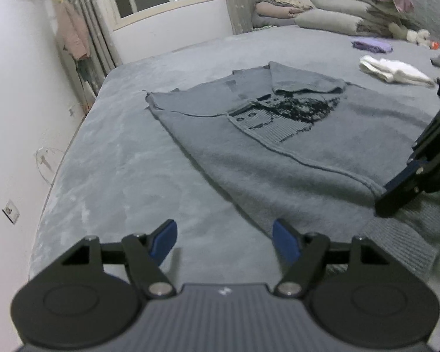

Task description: Fold clothes

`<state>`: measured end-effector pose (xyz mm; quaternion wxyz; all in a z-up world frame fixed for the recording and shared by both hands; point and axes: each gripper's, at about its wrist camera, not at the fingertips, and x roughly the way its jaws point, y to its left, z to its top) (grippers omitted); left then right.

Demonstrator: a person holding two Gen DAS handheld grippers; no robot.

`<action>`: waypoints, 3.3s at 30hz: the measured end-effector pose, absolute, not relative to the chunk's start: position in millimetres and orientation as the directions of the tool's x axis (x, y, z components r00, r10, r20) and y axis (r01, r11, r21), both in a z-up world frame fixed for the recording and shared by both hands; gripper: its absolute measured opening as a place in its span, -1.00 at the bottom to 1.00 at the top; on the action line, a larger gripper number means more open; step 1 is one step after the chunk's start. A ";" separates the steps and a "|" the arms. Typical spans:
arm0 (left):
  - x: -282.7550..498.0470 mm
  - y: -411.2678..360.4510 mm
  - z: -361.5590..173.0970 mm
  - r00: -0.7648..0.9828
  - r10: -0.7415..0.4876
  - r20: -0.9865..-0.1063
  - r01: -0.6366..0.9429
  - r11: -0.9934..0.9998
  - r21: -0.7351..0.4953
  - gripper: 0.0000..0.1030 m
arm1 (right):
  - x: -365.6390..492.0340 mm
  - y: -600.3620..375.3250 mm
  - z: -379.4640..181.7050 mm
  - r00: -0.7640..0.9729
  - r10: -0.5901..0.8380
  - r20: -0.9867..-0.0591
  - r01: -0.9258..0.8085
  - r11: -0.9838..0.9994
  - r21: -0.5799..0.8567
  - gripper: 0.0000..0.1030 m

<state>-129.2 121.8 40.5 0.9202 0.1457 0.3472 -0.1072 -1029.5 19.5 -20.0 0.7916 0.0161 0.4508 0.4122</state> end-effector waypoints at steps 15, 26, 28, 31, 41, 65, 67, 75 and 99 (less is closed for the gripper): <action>-54.7 108.9 54.1 0.728 -0.138 -0.671 0.197 0.980 0.012 0.37 | -933.3 -25.7 2.5 0.493 0.589 -0.641 -0.383 0.808 0.447 -0.25; -3.5 131.5 33.5 0.696 -0.099 -0.711 0.061 0.995 -0.079 0.37 | -795.0 15.4 -9.3 0.562 0.508 -0.653 -0.362 0.861 0.358 -0.11; -0.7 133.9 30.3 0.691 -0.093 -0.717 0.059 0.996 -0.072 0.37 | -769.2 23.5 -14.3 0.575 0.491 -0.655 -0.357 0.870 0.339 -0.11; 2.3 137.3 26.5 0.692 -0.086 -0.717 0.060 0.996 -0.062 0.37 | -730.4 35.6 -21.9 0.593 0.465 -0.658 -0.349 0.884 0.311 -0.11; 5.7 140.4 24.9 0.697 -0.092 -0.711 0.064 0.996 -0.066 0.38 | -704.1 57.4 -28.8 0.559 0.499 -0.662 -0.481 0.845 0.231 -0.65; 5.0 125.8 17.7 0.709 -0.050 -0.703 0.108 0.993 0.038 0.45 | -701.0 107.1 -30.2 0.702 0.259 -0.663 -0.473 0.866 -0.162 -0.91; 3.5 125.4 19.1 0.712 -0.053 -0.700 0.113 0.993 0.039 0.45 | -710.1 104.7 -27.7 0.721 0.251 -0.646 -0.455 0.874 -0.169 -0.81; 2.8 144.3 32.7 0.738 -0.053 -0.673 0.053 0.998 -0.020 0.45 | -800.2 74.3 8.0 0.553 0.504 -0.663 -0.635 0.771 0.057 -0.17; 3.6 154.7 31.7 0.738 -0.019 -0.674 0.006 1.000 -0.022 0.45 | -933.4 72.9 -9.7 0.459 0.509 -0.728 -0.696 0.716 0.061 -0.74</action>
